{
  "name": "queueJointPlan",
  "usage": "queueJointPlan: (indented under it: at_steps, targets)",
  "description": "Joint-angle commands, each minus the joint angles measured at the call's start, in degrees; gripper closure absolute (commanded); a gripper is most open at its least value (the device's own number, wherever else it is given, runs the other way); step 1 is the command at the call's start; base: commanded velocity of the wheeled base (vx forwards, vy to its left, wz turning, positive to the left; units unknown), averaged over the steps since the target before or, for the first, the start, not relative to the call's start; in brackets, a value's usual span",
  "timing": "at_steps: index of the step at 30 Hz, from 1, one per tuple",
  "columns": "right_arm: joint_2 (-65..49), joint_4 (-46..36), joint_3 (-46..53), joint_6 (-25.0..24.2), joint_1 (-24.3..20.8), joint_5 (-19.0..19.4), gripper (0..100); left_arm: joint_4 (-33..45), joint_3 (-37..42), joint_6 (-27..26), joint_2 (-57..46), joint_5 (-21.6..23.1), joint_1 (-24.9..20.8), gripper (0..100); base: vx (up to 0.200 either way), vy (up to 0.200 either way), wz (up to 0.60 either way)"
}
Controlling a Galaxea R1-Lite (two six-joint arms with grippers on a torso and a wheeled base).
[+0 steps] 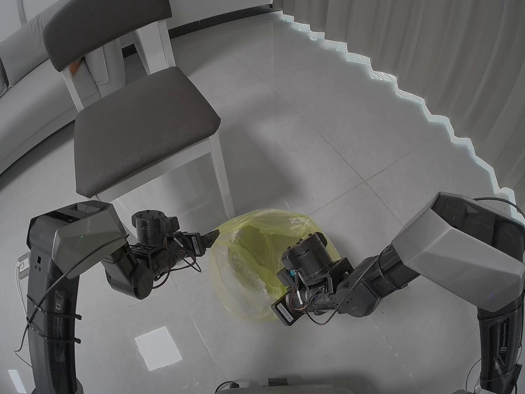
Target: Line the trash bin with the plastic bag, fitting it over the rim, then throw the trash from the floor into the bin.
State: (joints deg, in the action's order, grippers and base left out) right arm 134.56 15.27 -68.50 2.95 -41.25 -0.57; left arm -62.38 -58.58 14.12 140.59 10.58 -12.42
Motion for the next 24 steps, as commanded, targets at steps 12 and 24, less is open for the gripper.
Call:
queueJointPlan:
  at_steps: [12, 24]
  targets:
    - [0.62, 0.63, 1.26, -0.31, -2.34, -0.13, 100, 8.94, -9.01, -0.32, 5.83, -2.5, 2.58, 0, 0.0, 0.0, 0.0]
    - [2.2, 0.63, 2.41, -0.31, -2.43, -0.39, 100, 10.7, -13.14, -1.11, 9.7, -2.58, 0.73, 0, 0.0, 0.0, 0.0]
